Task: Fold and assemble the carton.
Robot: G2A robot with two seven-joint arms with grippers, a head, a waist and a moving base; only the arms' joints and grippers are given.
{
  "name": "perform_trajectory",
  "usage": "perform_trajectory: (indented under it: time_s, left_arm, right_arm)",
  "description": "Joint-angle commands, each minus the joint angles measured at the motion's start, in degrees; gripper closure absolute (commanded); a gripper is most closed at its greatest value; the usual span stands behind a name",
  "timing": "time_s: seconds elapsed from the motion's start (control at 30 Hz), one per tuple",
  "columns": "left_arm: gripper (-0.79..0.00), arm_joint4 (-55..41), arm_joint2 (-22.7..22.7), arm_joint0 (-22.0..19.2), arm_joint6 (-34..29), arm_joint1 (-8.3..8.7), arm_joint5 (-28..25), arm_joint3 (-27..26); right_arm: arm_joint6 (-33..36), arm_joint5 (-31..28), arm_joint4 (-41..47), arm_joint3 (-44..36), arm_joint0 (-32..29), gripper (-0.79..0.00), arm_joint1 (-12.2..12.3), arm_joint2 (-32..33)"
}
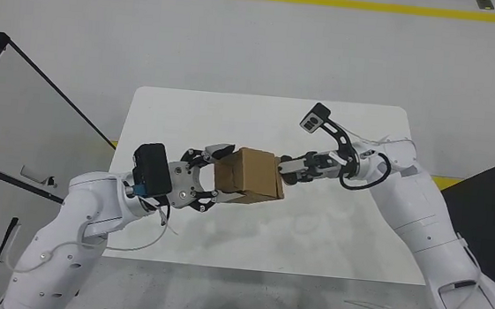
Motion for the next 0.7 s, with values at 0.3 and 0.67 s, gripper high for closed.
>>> perform_trajectory:
  time_s: [0.3,0.67]
  left_arm:
    - [0.0,-0.01,0.02,0.01,0.22,0.06,-0.12,0.06]
    - [0.0,0.09,0.25,0.1,0.17,0.1,-0.14,-0.2]
  right_arm:
    - [0.0,-0.08,0.2,-0.11,-0.19,-0.015,-0.16,0.09]
    - [0.0,-0.06,0.11,-0.37,-0.18,0.0,-0.28,-0.05]
